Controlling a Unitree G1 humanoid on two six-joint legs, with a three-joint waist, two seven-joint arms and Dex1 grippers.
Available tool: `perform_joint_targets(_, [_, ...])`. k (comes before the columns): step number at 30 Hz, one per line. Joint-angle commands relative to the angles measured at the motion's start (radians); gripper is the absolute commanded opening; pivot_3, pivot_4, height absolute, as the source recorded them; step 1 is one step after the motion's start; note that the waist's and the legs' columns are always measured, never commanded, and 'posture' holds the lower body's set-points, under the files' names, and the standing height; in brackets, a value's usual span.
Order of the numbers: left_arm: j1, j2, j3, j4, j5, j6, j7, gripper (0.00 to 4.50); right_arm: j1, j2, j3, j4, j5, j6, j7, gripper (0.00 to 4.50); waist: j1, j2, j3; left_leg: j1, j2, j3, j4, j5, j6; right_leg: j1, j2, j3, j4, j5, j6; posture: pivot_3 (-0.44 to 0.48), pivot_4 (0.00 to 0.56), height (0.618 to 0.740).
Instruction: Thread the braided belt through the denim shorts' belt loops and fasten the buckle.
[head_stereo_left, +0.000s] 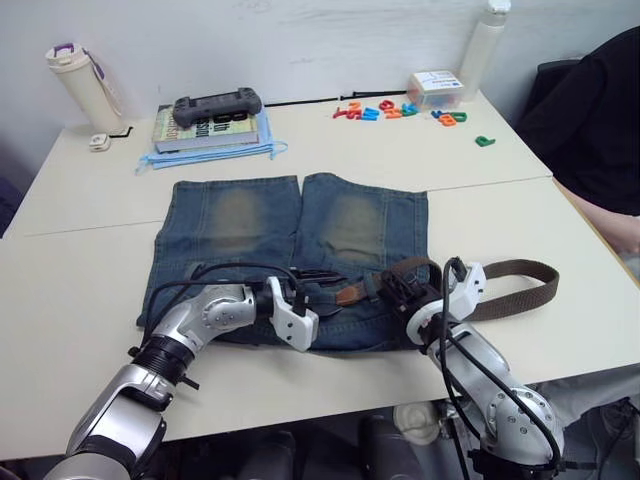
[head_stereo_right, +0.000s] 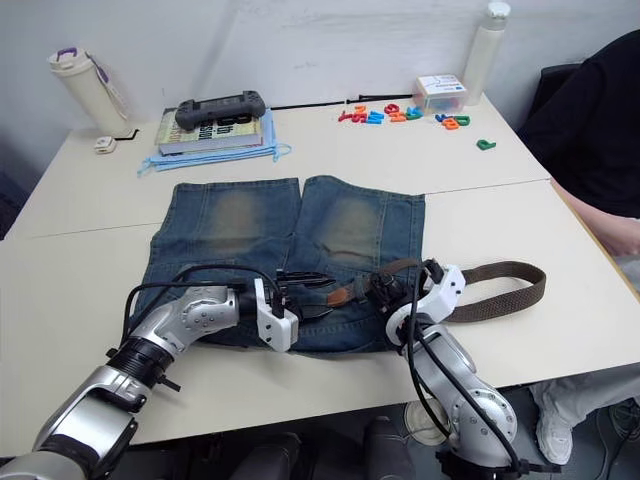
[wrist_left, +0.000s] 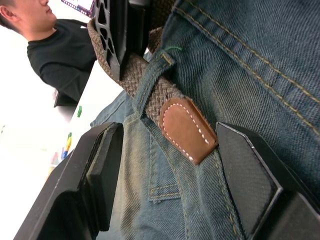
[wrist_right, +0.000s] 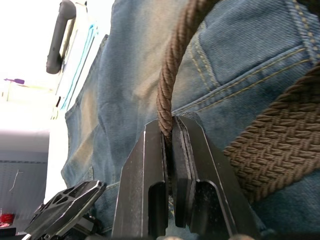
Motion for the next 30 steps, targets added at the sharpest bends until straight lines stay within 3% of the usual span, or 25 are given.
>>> perform_joint_targets(1, [0.021,0.012,-0.027,0.061,0.104,0.102,0.006,3.28,-0.017,0.003,0.010,-0.039,0.012,-0.011,0.000,0.00,0.001,0.000,0.000,0.001,0.000,0.000,0.000,0.000,0.000,0.001,0.001,0.000,0.000,0.000,0.000,0.000,0.150,0.714])
perform_joint_targets(7, [0.011,-0.025,-0.021,0.046,0.120,0.154,0.069,3.28,-0.015,0.005,0.018,-0.034,0.006,-0.014,0.007,0.00,0.014,0.001,-0.001,0.001,0.000,0.000,0.001,0.000,0.000,0.001,0.000,0.000,0.000,0.001,0.001,0.000,0.150,0.714])
perform_joint_targets(12, [0.033,-0.024,-0.018,0.025,0.084,0.101,0.087,3.28,-0.010,0.006,0.022,-0.035,0.003,-0.018,0.003,0.00,0.014,0.000,-0.001,0.001,0.000,0.000,0.001,0.000,0.000,0.001,0.000,0.000,0.000,0.002,0.001,0.000,0.150,0.714])
perform_joint_targets(15, [0.046,-0.017,-0.014,0.020,0.063,0.072,0.083,2.41,-0.004,0.006,0.022,-0.033,-0.001,-0.019,0.008,0.00,0.014,0.001,-0.001,0.000,0.000,0.000,0.000,0.000,0.000,0.001,0.000,0.000,-0.001,0.001,0.001,0.000,0.150,0.714])
perform_joint_targets(20, [0.053,-0.009,-0.006,0.029,0.073,0.065,0.083,0.23,0.001,0.001,0.026,-0.033,-0.004,-0.020,0.008,0.00,0.012,0.004,-0.003,0.001,0.000,0.000,-0.001,0.000,0.000,0.001,0.000,0.000,-0.002,0.001,0.001,0.000,0.150,0.714])
perform_joint_targets(30, [0.068,-0.016,0.000,-0.003,0.066,0.055,0.086,0.11,0.002,-0.031,0.051,-0.039,-0.024,0.015,0.005,0.00,0.011,0.005,-0.003,0.001,0.000,0.000,-0.001,0.000,0.000,0.001,0.000,0.000,-0.002,0.001,0.001,0.000,0.150,0.714])
